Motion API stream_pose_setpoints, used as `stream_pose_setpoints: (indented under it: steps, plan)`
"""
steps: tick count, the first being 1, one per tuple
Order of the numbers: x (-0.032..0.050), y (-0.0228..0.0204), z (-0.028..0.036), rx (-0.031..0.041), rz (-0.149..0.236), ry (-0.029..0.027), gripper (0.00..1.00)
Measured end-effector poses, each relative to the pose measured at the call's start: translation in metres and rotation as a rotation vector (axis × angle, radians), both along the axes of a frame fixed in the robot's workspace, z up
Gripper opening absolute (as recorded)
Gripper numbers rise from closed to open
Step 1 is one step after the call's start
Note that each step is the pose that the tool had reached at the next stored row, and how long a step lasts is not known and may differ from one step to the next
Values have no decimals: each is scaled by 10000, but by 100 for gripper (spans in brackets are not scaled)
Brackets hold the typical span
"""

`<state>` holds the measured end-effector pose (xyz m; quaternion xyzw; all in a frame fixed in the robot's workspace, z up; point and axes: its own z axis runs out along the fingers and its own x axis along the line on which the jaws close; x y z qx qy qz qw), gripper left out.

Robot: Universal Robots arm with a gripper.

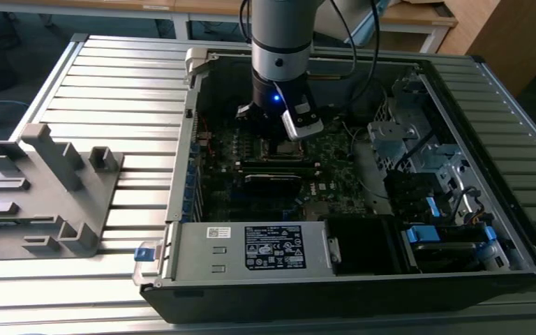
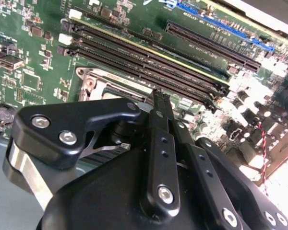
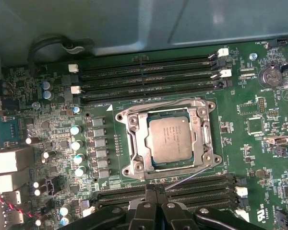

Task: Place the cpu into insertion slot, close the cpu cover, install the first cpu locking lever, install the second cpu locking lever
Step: 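Install the second cpu locking lever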

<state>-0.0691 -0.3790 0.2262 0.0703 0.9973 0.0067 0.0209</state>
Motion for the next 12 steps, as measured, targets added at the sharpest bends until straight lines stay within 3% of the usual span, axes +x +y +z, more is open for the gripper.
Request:
stream_pose_setpoints:
  steps: [12]
  plan:
    - [-2,0,-48,-4,0,0,10]
